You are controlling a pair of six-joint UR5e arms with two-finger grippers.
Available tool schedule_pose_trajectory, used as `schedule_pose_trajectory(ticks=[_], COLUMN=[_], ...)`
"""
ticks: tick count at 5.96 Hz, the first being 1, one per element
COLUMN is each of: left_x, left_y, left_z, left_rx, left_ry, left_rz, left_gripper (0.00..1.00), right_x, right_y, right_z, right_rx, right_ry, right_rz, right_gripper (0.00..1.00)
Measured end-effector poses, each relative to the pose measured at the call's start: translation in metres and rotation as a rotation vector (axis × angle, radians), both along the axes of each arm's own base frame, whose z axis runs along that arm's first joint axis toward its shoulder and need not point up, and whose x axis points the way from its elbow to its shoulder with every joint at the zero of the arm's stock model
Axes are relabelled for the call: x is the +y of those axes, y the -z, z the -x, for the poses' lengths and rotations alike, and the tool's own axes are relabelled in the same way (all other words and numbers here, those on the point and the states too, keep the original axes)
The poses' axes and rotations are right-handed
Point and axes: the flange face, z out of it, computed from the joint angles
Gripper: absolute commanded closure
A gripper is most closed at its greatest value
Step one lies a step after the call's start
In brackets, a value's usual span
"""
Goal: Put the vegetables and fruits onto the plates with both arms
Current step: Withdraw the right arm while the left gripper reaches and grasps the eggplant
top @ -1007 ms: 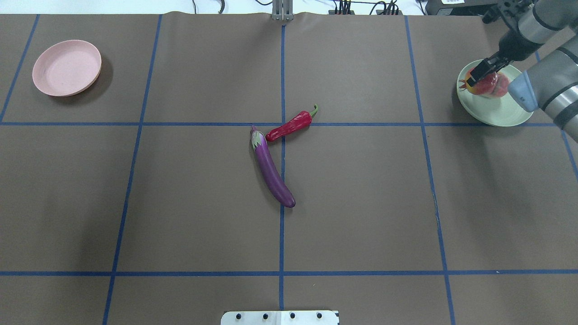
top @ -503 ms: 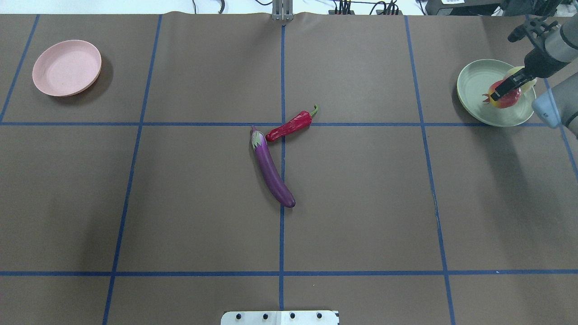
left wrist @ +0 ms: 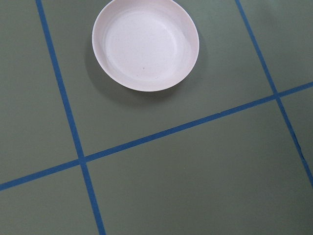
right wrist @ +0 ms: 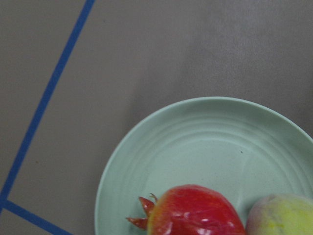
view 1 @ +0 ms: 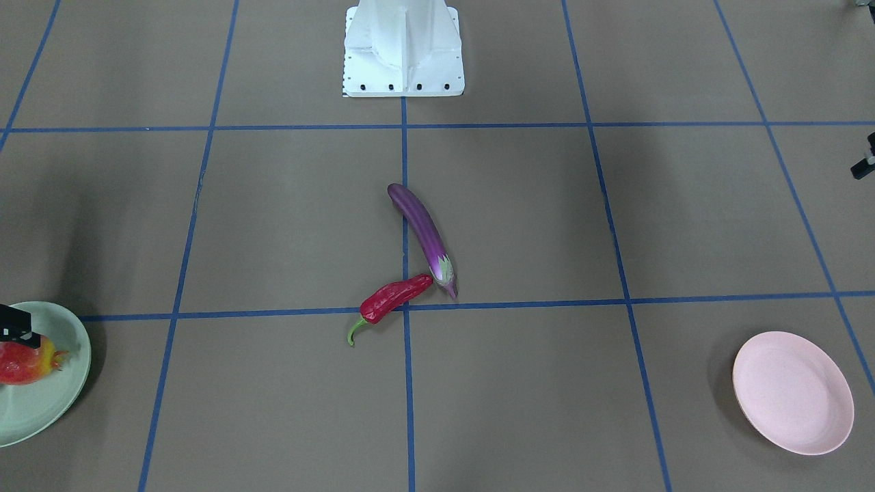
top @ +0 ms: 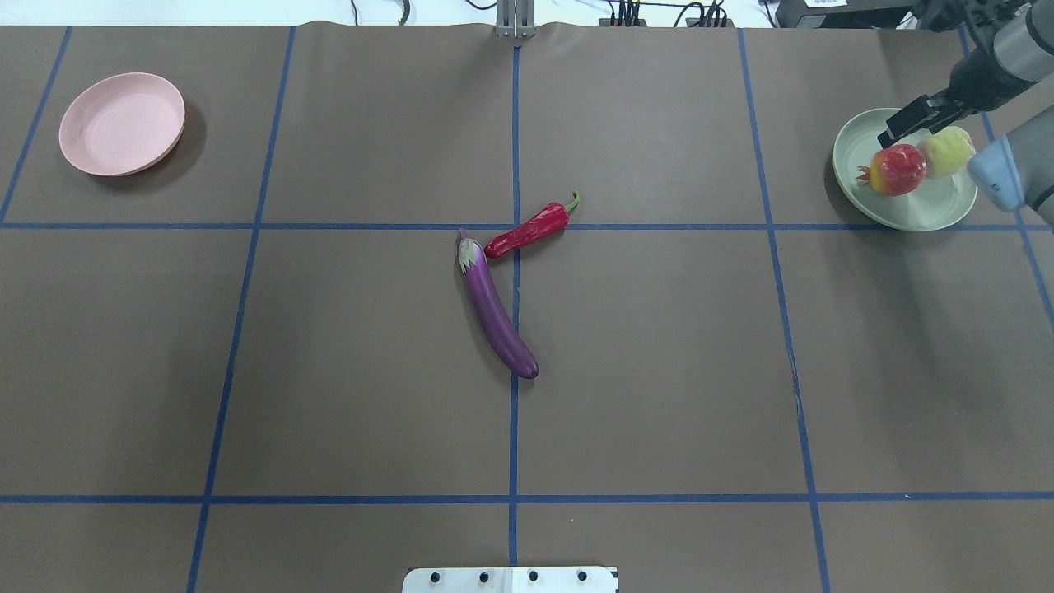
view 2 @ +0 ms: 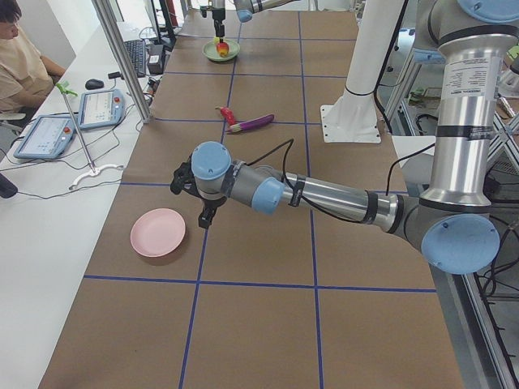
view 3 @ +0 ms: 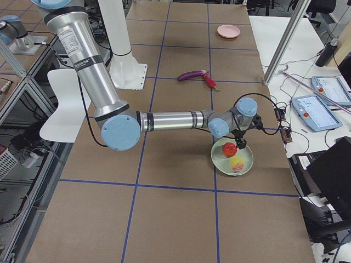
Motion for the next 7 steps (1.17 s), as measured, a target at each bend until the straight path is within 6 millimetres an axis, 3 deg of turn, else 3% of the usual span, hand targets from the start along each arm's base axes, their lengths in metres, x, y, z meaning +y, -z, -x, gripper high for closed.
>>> schedule_pose_trajectory(ticks=[1, 2, 3, 4, 5, 7], left_x=[-0.017, -0.030, -0.041, -0.045, -0.036, -0.008], left_y=[0.042, 0.074, 0.109, 0.156, 0.206, 0.280], left_z=[-0.038, -0.077, -0.129, -0.200, -0.277, -0.412], left_rx=[0.020, 0.016, 0.001, -0.024, -0.059, -0.110], left_ry=[0.009, 0.021, 0.035, 0.069, 0.113, 0.185], left_rz=[0.039, 0.069, 0.109, 0.174, 0.237, 0.359], left_gripper=[0.00, 0.00, 0.00, 0.00, 0.00, 0.00], right_x=[0.001, 0.015, 0.040, 0.068, 0.097, 0.159], right_y=[0.020, 0.027, 0.019, 0.002, -0.018, -0.050], right_z=[-0.030, -0.068, -0.107, -0.139, -0.162, -0.183], right_rx=[-0.009, -0.002, 0.017, 0.039, 0.057, 0.104], right_ry=[-0.051, -0.088, -0.099, -0.099, -0.108, -0.133], right_rz=[0.031, 0.049, 0.054, 0.064, 0.086, 0.128], right_gripper=[0.00, 0.00, 0.00, 0.00, 0.00, 0.00])
